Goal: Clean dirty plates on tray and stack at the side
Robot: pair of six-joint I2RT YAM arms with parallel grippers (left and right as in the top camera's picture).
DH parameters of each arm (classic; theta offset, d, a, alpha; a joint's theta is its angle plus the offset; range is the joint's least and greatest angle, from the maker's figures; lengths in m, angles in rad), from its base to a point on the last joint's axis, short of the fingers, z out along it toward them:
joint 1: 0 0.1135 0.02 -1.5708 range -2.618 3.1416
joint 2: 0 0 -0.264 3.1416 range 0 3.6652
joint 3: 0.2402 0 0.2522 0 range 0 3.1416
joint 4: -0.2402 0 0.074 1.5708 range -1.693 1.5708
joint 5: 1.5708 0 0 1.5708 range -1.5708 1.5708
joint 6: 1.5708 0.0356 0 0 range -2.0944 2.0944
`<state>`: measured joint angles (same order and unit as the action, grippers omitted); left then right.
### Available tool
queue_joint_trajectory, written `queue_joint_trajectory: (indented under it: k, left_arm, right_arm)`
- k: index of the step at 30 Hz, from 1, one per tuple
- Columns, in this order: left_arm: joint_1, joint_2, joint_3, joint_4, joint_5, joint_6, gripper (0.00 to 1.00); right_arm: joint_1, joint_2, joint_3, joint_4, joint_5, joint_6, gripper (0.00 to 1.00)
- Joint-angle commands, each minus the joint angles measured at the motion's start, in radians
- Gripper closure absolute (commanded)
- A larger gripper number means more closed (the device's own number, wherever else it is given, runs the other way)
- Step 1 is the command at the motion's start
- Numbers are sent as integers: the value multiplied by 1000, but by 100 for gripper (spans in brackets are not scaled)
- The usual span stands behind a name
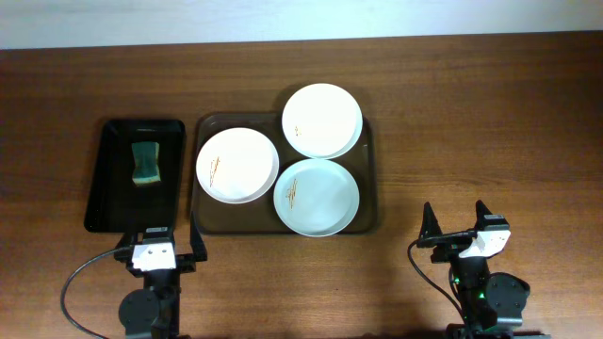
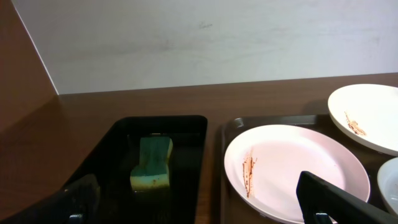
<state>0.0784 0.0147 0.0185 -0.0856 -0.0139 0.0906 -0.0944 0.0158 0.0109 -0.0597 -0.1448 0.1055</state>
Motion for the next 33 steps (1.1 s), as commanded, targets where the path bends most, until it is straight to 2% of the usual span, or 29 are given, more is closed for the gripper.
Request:
queue_joint_trajectory:
  k: [1, 33]
  left_arm:
    - [-5, -8, -9, 3, 11, 20, 1]
    - [-5, -9, -9, 4, 27, 19, 1]
  right_arm:
    - [9, -4, -5, -5, -9, 7, 2]
    - [9, -4, -5, -4, -9, 7, 2]
